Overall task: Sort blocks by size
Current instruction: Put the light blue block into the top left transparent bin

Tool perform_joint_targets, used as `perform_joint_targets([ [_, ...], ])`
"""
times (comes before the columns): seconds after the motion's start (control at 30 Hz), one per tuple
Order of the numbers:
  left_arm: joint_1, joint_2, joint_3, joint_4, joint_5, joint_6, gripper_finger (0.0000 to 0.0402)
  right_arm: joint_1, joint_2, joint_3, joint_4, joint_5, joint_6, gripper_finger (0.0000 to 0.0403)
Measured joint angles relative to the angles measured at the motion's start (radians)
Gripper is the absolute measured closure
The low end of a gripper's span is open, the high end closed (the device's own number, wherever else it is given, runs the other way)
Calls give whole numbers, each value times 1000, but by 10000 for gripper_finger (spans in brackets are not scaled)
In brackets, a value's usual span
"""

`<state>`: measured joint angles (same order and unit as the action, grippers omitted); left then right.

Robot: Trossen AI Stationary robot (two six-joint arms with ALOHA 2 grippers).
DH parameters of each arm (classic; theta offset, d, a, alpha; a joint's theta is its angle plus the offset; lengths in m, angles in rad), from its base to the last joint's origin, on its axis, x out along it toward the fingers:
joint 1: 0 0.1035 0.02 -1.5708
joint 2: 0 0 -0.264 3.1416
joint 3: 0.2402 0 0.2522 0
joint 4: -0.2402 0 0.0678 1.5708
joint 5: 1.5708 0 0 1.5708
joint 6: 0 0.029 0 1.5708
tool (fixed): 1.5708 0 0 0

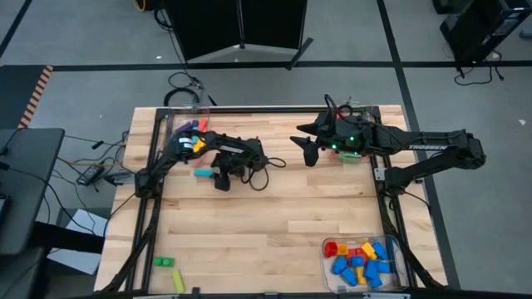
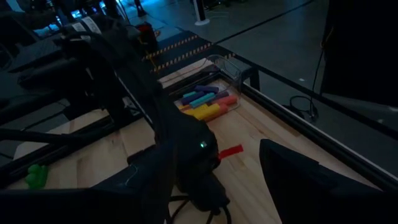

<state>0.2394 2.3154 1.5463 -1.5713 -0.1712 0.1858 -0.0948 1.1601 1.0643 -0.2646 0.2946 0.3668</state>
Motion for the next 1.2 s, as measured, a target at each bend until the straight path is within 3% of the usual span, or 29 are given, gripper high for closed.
perform_joint_targets([
  [0.27, -4, 9, -39, 15, -6, 10, 193, 0, 0, 0, 0, 0, 0, 162],
  [0.6, -18, 7, -88, 42, 27, 6, 296, 0, 0, 0, -4, 0, 0, 163],
  [0.93, -19, -12, -36, 26, 50, 9, 295, 0, 0, 0, -4, 0, 0, 164],
  [1.2, -21, -136, 87, 102, 39, -10, 292, 0, 0, 0, -25, 0, 0, 164],
])
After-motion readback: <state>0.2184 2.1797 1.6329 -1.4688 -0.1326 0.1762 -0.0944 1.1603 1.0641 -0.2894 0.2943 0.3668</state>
